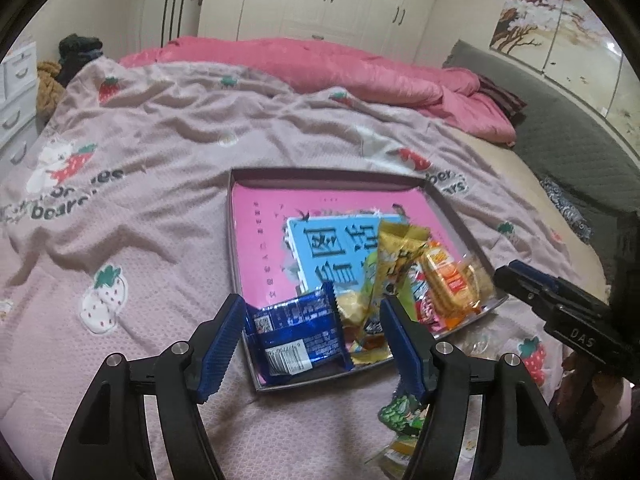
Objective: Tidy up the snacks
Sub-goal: 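Withdraw both tools from the tray toward the snacks on the bed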
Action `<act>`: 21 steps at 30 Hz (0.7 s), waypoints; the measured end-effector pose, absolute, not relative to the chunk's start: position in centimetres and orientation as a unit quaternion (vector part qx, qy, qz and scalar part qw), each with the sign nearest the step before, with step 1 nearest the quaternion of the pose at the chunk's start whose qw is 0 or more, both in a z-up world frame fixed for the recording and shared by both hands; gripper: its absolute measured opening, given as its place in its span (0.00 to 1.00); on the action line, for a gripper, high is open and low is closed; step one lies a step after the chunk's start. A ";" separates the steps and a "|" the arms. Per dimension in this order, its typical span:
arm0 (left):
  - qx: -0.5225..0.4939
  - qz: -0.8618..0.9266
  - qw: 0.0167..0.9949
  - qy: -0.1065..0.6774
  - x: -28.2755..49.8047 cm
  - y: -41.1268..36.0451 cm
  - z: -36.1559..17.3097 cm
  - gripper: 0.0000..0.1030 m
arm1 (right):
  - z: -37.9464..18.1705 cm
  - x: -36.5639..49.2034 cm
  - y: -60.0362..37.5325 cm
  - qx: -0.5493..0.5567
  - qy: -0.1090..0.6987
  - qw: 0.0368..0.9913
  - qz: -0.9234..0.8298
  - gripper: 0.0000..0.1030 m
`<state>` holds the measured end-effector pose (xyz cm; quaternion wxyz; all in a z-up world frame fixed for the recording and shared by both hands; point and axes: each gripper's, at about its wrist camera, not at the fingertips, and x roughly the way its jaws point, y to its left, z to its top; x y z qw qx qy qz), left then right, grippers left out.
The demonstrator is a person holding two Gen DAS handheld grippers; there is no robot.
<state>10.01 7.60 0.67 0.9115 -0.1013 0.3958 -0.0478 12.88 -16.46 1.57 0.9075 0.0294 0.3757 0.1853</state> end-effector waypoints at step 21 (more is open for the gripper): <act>-0.072 -0.065 0.922 0.374 7.2 5.6 3.6 0.70 | 2.6 10.0 -16.9 0.024 0.364 0.909 0.201 0.52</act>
